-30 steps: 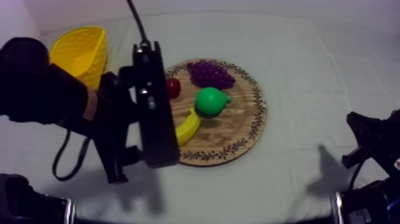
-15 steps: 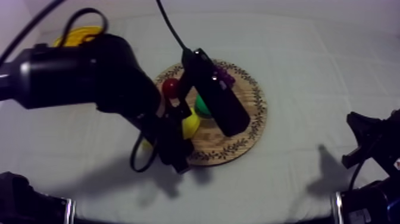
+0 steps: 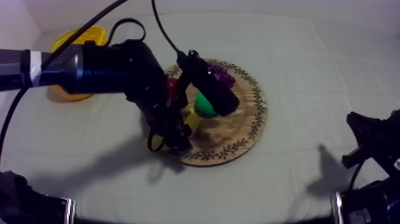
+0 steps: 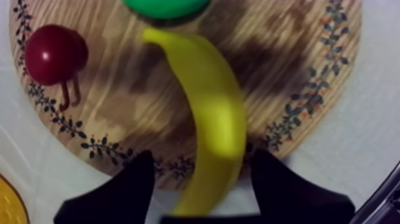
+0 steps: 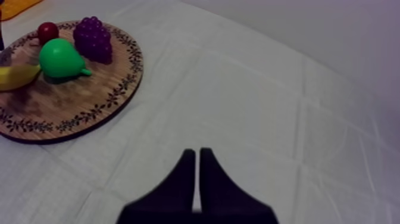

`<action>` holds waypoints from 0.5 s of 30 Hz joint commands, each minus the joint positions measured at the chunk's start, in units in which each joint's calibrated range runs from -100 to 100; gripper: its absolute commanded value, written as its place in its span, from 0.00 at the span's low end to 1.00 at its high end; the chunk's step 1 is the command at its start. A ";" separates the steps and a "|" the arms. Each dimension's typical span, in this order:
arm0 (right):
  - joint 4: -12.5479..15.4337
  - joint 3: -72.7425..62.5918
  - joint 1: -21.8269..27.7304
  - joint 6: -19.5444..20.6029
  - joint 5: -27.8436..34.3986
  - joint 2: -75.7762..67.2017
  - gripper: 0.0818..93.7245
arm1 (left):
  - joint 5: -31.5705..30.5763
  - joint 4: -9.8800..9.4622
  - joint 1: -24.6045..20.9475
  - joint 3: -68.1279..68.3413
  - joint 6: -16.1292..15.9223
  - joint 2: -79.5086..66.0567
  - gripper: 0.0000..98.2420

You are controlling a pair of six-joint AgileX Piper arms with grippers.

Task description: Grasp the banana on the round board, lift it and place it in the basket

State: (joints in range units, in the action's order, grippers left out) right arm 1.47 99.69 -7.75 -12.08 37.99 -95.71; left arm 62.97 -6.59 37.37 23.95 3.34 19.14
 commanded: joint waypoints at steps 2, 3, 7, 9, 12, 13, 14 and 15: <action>0.02 -0.03 0.01 0.00 -0.01 -0.04 0.00 | -0.63 -0.13 -0.18 0.56 -0.42 0.82 0.57; 0.02 -0.03 0.01 0.00 -0.01 -0.04 0.00 | -0.99 -0.14 -0.17 0.87 -0.75 1.10 0.54; 0.02 -0.03 0.01 0.00 -0.01 -0.04 0.00 | -1.81 -0.13 0.16 1.96 -2.15 2.14 0.41; 0.02 -0.03 0.01 0.00 -0.01 -0.04 0.00 | -2.09 -0.11 0.21 2.24 -2.44 2.50 0.37; 0.02 -0.03 0.01 0.00 -0.01 -0.04 0.00 | -2.84 0.00 -0.03 2.52 -2.65 2.91 0.31; 0.02 -0.03 0.01 0.00 -0.01 -0.04 0.00 | -3.12 0.02 -0.15 2.58 -2.67 3.03 0.30; 0.02 -0.03 0.01 0.00 -0.01 -0.04 0.00 | -3.41 0.04 -0.27 2.63 -2.73 3.11 0.29; 0.02 -0.03 0.01 0.00 -0.01 -0.04 0.00 | -3.61 0.06 -0.40 2.62 -2.84 3.20 0.27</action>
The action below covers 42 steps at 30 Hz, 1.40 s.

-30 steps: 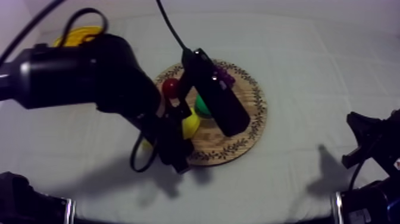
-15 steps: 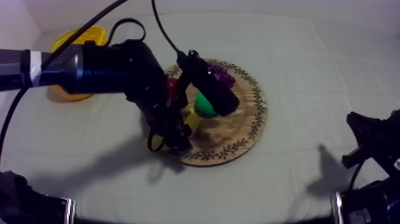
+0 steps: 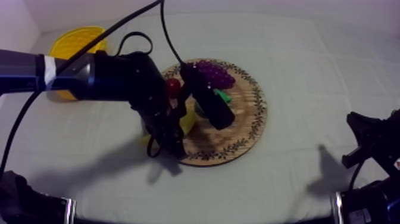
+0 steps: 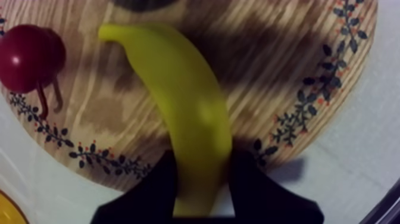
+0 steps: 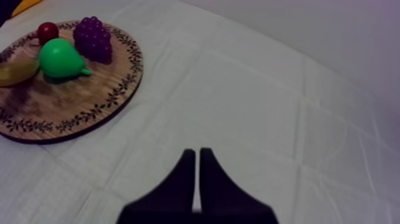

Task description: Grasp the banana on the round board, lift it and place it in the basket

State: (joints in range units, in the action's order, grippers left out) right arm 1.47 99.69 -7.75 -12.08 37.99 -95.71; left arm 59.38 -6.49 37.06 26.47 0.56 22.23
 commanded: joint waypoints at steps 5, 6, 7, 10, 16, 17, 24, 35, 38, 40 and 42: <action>0.02 -0.03 0.01 0.00 -0.01 -0.04 0.00 | 0.24 0.05 -0.94 -1.89 -0.27 -0.49 0.23; 0.02 -0.03 0.01 0.00 -0.01 -0.04 0.00 | 0.97 0.07 -1.25 -3.00 -0.29 -0.95 0.23; 0.02 -0.03 0.01 0.00 -0.01 -0.04 0.00 | 1.94 0.09 -1.60 -4.39 -0.35 -1.53 0.22; 0.02 -0.03 0.01 0.00 -0.01 -0.04 0.00 | 5.45 0.16 -3.00 -9.55 -0.60 -3.85 0.21; 0.02 -0.03 0.01 0.00 -0.01 -0.04 0.00 | 10.69 0.51 -7.49 -21.47 -0.49 -9.50 0.23; 0.02 -0.03 0.01 0.00 -0.01 -0.04 0.00 | 11.56 0.64 -8.38 -23.57 -0.48 -10.18 0.23; 0.02 -0.03 0.01 0.00 -0.01 -0.04 0.00 | 15.95 1.05 -15.12 -34.39 0.00 -12.25 0.23; 0.02 -0.03 0.08 0.00 -0.01 -0.04 0.00 | 15.64 -0.09 -26.90 -38.46 2.08 -10.51 0.24; 0.02 -0.03 0.09 0.00 -0.01 -0.04 0.00 | 15.49 -0.29 -29.23 -37.72 2.46 -9.95 0.24; 0.02 -0.03 0.09 0.00 -0.01 -0.04 0.00 | 15.39 -0.39 -30.43 -36.88 2.74 -9.41 0.23; 0.02 -0.03 0.09 0.00 -0.01 -0.04 0.00 | 15.31 -0.37 -31.39 -35.74 3.03 -8.79 0.23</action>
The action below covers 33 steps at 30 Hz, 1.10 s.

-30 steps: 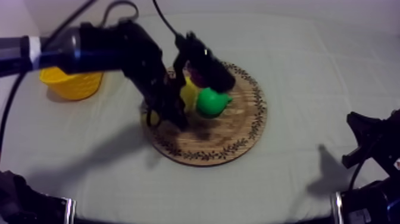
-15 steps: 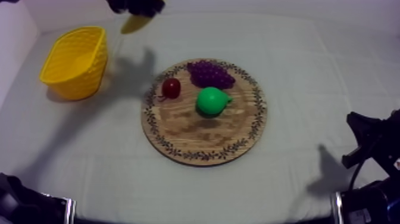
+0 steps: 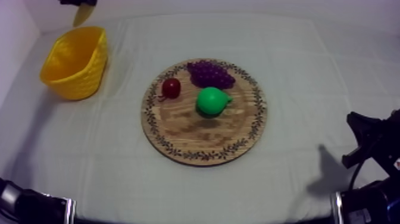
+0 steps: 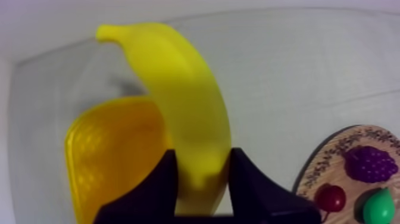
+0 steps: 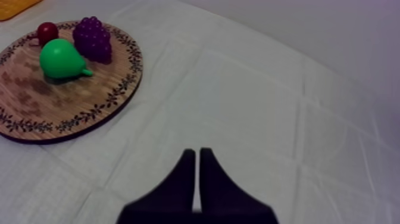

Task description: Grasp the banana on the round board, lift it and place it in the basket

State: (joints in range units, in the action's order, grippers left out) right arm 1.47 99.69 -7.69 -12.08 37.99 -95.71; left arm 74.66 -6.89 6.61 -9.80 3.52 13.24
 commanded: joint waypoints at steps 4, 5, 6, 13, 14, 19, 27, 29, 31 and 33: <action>0.02 -0.03 0.03 0.00 -0.01 -0.04 0.00 | -0.60 0.40 -2.39 4.56 0.55 1.25 0.22; 0.02 -0.03 0.03 0.00 -0.01 -0.04 0.00 | -0.83 0.48 -2.60 5.83 0.67 1.46 0.22; 0.02 -0.03 0.03 0.00 -0.01 -0.04 0.00 | -1.02 0.57 -2.75 7.19 0.80 1.64 0.22; 0.02 -0.03 0.04 0.00 -0.01 -0.04 0.00 | -1.38 1.88 -4.12 15.14 1.59 1.28 0.23; 0.02 -0.03 0.04 0.00 -0.01 -0.04 0.00 | -1.37 2.06 -4.47 15.64 1.66 1.12 0.23; 0.02 -0.03 0.04 0.00 -0.01 -0.04 0.00 | -1.45 3.01 -6.88 16.07 1.43 0.99 0.24; 0.02 -0.03 0.04 0.02 -0.01 -0.04 0.00 | -4.85 4.19 -8.51 16.40 0.15 3.68 0.28; 0.02 -0.03 0.04 0.01 -0.01 -0.04 0.00 | -5.93 4.59 -8.54 16.56 -0.29 4.36 0.29; 0.02 -0.03 0.04 0.00 -0.01 -0.04 0.00 | -7.00 4.95 -8.45 16.70 -0.59 4.98 0.29; 0.02 -0.03 0.04 0.00 -0.01 -0.04 0.00 | -7.99 5.17 -8.31 16.76 -0.72 5.58 0.30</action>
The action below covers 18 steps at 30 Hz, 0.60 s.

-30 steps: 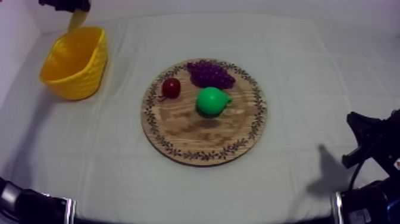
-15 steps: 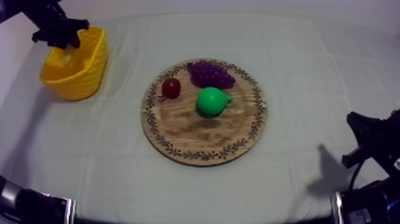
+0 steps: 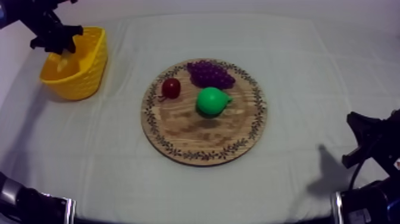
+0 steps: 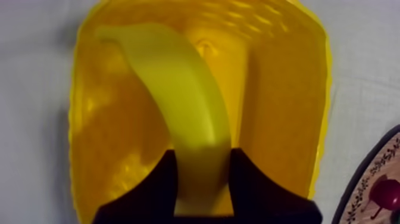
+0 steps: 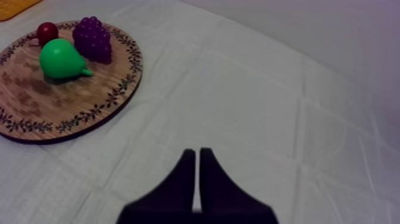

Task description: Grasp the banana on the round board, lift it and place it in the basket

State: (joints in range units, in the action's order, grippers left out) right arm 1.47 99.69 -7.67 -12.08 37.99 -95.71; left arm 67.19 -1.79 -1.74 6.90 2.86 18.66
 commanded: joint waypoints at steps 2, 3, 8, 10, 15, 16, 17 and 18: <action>0.02 -0.03 0.01 0.00 0.00 -0.04 0.00 | -1.58 0.22 0.15 0.10 -0.12 0.66 0.32; 0.02 -0.03 0.01 0.00 0.00 -0.04 0.00 | -2.16 0.31 0.21 0.21 -0.19 0.85 0.33; 0.02 -0.03 0.01 0.00 0.00 -0.04 0.00 | -4.82 -0.14 0.95 1.01 -0.01 1.70 0.38; 0.02 -0.03 0.01 0.00 0.00 -0.04 0.00 | -6.37 -0.39 1.13 1.99 0.15 1.81 0.41; 0.02 -0.03 0.01 0.01 0.00 -0.04 0.00 | -9.74 -0.73 1.37 4.47 0.11 1.42 0.47; 0.02 -0.03 0.01 0.00 0.00 -0.04 0.00 | -10.09 -0.73 1.38 4.77 0.01 1.28 0.47; 0.02 -0.03 0.01 0.00 0.00 -0.04 0.00 | -10.38 -0.74 1.39 4.99 0.01 1.12 0.48; 0.02 -0.03 0.01 0.00 0.00 -0.04 0.00 | -10.66 -0.77 1.40 5.17 0.06 0.91 0.48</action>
State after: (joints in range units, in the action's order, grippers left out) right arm 1.47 99.69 -7.67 -12.08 37.99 -95.71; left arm 56.81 -2.57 -0.34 11.96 2.89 19.74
